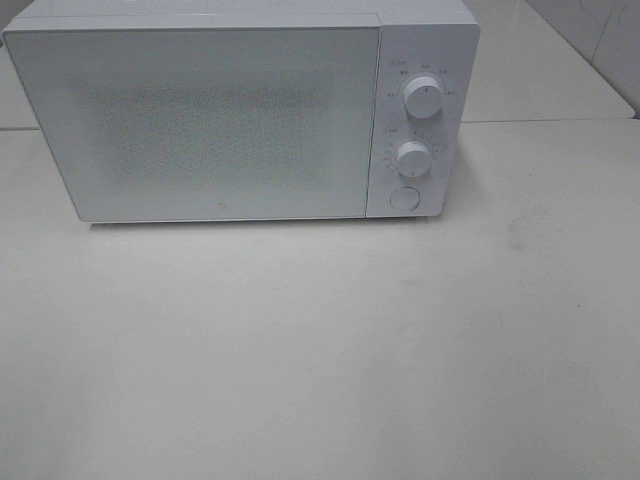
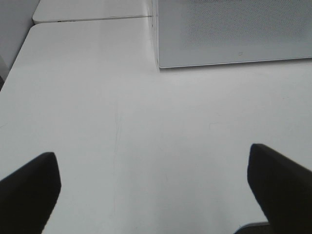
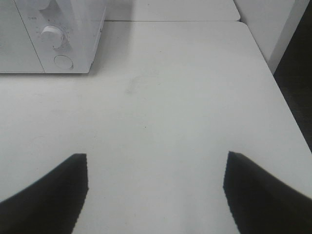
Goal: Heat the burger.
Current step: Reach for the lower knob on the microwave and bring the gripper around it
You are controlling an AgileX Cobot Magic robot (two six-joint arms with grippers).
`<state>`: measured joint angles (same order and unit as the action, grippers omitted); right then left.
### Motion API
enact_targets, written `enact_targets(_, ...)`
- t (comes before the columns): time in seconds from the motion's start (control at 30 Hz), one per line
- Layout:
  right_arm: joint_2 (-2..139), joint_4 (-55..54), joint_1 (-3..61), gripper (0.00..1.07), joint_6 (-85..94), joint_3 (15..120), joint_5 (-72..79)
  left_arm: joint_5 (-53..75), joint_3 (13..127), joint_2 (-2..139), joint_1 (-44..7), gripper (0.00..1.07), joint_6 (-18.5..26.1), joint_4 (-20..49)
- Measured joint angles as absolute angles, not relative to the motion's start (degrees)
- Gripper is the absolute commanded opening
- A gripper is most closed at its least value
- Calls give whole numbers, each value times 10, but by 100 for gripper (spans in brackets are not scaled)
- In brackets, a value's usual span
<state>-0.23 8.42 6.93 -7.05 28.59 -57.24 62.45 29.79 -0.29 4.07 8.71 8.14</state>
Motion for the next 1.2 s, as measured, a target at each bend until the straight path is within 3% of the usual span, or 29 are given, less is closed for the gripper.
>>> enact_targets(0.93,-2,84,69,75,-70,303,-570,625,298,-3,41,98,87,81)
enact_targets(1.2,64,85,69,75,-70,328,-516,625,298,-3,41,98,87,81)
